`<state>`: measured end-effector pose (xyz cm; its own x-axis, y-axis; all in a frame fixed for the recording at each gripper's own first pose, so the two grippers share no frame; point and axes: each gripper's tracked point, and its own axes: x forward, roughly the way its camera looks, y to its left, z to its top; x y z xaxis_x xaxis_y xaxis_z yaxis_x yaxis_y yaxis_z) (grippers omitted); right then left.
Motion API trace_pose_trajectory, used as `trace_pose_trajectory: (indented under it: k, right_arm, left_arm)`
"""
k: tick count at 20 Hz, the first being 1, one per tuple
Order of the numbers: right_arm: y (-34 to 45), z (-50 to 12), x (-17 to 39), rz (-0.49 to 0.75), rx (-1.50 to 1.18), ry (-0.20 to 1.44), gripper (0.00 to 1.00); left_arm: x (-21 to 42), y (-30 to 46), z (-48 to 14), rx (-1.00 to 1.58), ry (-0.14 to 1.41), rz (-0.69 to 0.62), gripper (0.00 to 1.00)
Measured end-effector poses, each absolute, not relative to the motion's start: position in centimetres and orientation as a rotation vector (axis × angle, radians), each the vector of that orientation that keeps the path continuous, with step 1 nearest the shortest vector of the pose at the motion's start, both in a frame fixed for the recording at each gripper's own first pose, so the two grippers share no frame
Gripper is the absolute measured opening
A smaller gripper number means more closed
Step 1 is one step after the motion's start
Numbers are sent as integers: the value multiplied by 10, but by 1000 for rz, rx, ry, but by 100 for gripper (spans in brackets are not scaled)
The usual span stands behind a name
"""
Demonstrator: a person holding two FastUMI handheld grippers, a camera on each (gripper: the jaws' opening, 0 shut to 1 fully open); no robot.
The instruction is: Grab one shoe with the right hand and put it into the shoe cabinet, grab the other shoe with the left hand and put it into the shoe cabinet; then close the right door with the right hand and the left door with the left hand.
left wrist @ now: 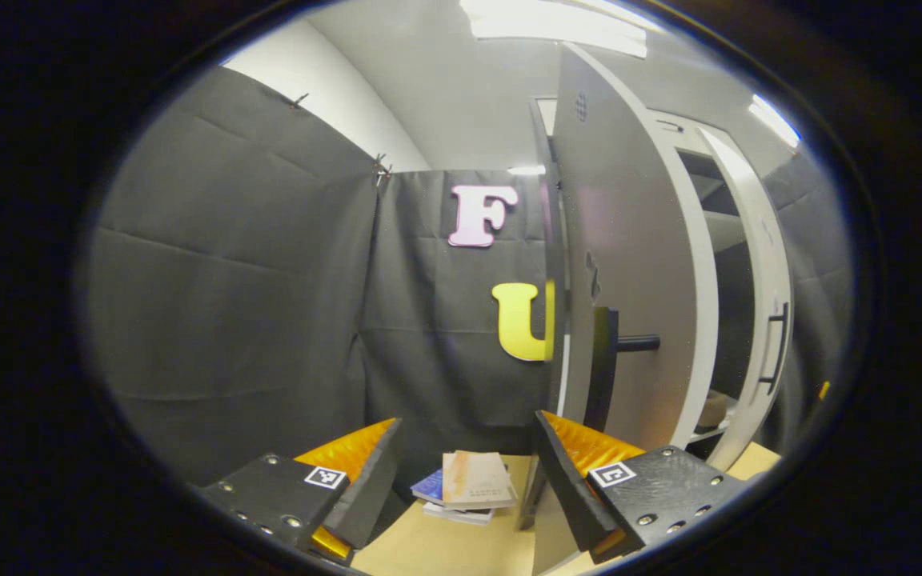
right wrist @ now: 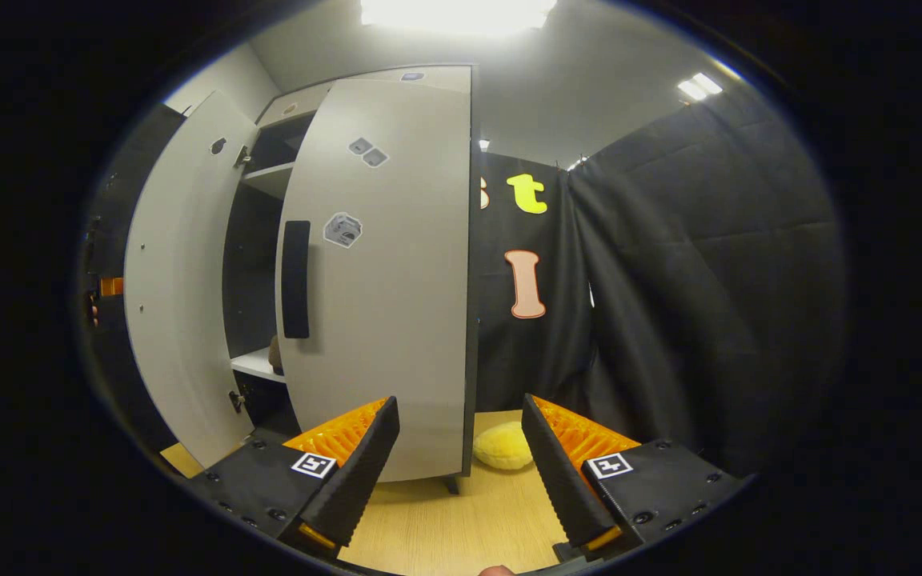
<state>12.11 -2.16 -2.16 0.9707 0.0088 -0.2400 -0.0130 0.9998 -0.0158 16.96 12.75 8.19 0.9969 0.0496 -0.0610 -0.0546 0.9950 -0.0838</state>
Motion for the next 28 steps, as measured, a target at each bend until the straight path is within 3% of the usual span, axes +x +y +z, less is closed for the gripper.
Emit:
trace_pose_trajectory:
  k: [1,2,5,8,13,16,18,24,28]
  right_arm:
    - [-19,-21,120,16,-17,242,97]
    - [-17,-21,120,19,-15,243,98]
    - [-10,-19,120,35,-13,238,98]
    - [-7,-22,117,43,-19,248,98]
    - [-7,-27,114,50,-22,265,97]
    - [-14,-29,113,38,-33,272,98]
    - [-21,-32,108,26,-30,281,97]
    - [-33,-40,101,1,-14,301,98]
    - [-28,-42,104,12,-1,303,98]
  left_arm:
    - [169,124,83,-86,56,43,94]
    - [168,120,83,-87,54,38,100]
    - [167,109,83,-100,55,16,100]
    - [169,92,84,-116,62,-28,87]
    - [174,43,89,-110,54,-115,100]
    - [183,8,93,-105,44,-164,100]
    - [197,-20,89,-116,55,-210,87]
    - [241,-73,92,-93,47,-236,97]
    - [233,-72,89,-105,41,-244,100]
